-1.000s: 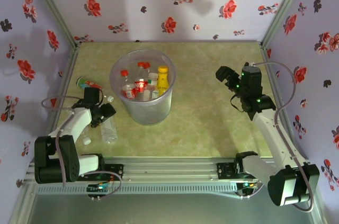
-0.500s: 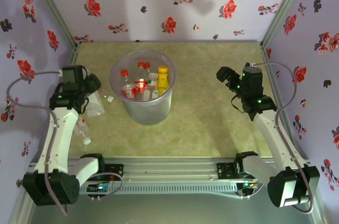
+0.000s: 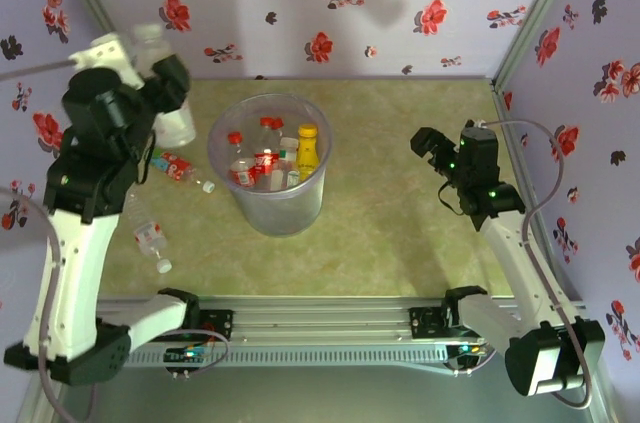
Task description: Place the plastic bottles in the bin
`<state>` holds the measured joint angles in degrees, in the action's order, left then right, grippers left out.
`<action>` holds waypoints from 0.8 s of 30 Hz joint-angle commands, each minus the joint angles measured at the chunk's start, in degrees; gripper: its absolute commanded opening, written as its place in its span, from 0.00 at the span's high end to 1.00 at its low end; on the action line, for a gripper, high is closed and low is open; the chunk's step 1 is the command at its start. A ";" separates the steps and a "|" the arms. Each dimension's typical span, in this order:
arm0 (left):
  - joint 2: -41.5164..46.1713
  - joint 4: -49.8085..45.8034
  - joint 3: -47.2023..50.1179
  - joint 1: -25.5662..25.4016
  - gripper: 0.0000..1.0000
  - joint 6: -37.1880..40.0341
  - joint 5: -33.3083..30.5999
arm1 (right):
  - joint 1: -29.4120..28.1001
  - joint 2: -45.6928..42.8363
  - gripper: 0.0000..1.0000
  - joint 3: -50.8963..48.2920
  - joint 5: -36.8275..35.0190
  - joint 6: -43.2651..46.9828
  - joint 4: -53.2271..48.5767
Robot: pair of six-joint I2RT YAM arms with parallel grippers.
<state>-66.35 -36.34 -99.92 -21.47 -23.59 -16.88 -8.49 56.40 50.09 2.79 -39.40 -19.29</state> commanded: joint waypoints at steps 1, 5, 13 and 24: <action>-8.81 1.06 -5.48 -7.00 0.84 4.51 0.61 | 0.49 -1.61 0.01 1.51 -0.72 -0.23 -0.79; -14.92 0.87 -7.82 -12.50 0.87 4.48 0.54 | 0.67 -3.34 0.01 1.25 -1.73 0.21 -1.98; -13.86 0.93 2.37 -14.99 0.92 -2.23 1.64 | 0.68 -4.52 0.01 1.13 -2.44 1.52 -3.65; -10.65 -3.15 10.06 -15.17 0.91 -7.46 3.55 | 0.72 -3.29 0.01 -0.34 -1.12 -0.12 -0.50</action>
<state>-78.70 -37.52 -89.82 -36.29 -29.21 -13.72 -8.14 52.90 50.09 1.69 -39.00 -22.15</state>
